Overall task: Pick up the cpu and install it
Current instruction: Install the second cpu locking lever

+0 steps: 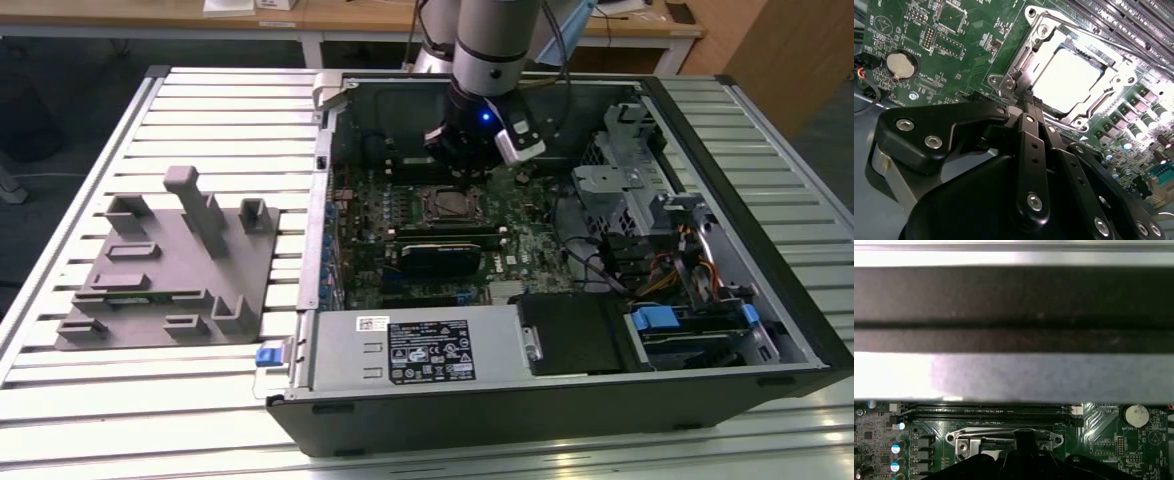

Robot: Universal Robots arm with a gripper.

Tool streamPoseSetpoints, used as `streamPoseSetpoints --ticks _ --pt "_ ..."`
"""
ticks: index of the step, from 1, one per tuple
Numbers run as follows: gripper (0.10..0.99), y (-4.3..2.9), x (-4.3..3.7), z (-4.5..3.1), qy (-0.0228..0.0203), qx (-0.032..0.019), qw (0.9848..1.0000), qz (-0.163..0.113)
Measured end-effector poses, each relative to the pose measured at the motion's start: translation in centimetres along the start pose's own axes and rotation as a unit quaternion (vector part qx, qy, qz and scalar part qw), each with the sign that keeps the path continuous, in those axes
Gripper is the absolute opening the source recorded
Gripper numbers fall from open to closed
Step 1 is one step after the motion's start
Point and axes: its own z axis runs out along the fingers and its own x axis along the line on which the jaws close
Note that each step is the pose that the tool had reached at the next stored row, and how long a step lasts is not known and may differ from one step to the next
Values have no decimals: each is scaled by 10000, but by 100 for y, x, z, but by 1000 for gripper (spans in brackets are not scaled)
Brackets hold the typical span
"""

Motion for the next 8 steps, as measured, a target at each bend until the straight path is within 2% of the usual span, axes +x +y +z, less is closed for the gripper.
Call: streamPoseSetpoints --ticks 4,8 --pt "106 -11 1 -9 0 1 10000 1" --pt "106 0 2 -164 0 0 10000 0"
